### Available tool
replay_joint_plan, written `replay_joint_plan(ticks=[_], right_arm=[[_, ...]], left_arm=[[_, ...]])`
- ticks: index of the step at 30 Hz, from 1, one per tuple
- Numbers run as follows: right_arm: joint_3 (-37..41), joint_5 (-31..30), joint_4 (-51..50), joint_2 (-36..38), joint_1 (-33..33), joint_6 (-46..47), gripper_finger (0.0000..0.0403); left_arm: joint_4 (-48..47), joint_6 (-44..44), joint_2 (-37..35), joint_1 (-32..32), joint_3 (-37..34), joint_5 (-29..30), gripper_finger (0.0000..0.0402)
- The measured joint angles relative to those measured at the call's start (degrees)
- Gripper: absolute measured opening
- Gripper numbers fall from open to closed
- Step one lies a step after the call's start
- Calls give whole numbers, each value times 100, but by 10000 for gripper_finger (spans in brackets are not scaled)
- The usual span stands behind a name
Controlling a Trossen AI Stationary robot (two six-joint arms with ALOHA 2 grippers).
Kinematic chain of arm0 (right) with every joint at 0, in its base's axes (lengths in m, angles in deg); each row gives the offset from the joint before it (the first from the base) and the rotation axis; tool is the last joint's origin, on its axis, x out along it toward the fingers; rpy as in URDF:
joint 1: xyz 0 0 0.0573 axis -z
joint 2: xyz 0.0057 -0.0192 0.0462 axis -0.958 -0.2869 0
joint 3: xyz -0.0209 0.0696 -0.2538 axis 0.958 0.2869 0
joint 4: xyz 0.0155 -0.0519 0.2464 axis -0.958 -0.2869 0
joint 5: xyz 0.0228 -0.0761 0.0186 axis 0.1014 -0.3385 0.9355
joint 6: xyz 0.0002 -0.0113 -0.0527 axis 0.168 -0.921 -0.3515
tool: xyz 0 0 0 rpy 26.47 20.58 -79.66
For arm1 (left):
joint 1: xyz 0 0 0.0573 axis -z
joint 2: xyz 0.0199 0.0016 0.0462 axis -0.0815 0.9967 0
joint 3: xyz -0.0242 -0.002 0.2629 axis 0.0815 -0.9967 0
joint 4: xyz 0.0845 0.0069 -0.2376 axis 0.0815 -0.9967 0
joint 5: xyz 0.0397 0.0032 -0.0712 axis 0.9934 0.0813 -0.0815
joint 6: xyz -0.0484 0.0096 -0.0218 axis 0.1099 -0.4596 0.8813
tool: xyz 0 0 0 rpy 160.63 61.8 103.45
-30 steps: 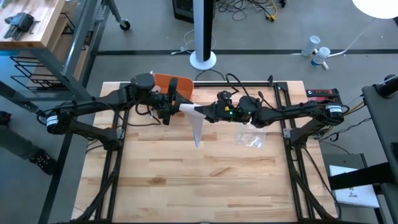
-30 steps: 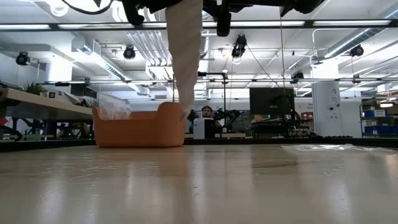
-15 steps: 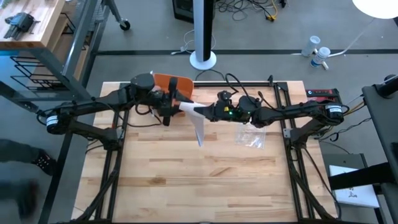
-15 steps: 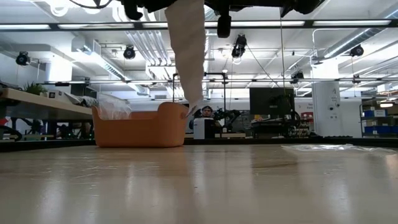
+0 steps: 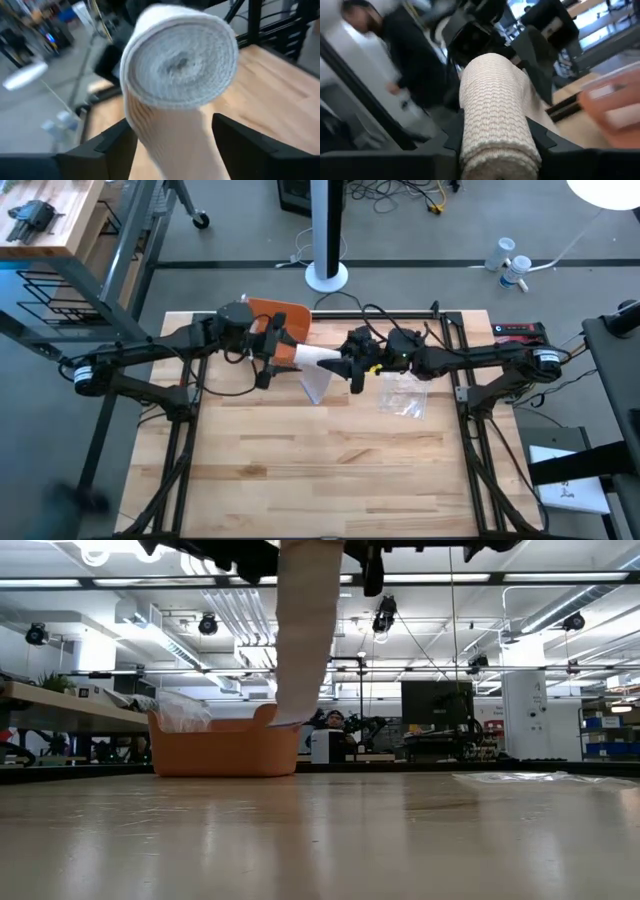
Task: Roll bandage
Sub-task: Roll the white bandage
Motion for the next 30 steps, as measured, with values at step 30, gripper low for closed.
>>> replay_joint_plan(ticks=[30], right_arm=[[-859,-311,-3016,598,177,-4052,111]], left_arm=[[972,662,747,-273,-51,214,309]])
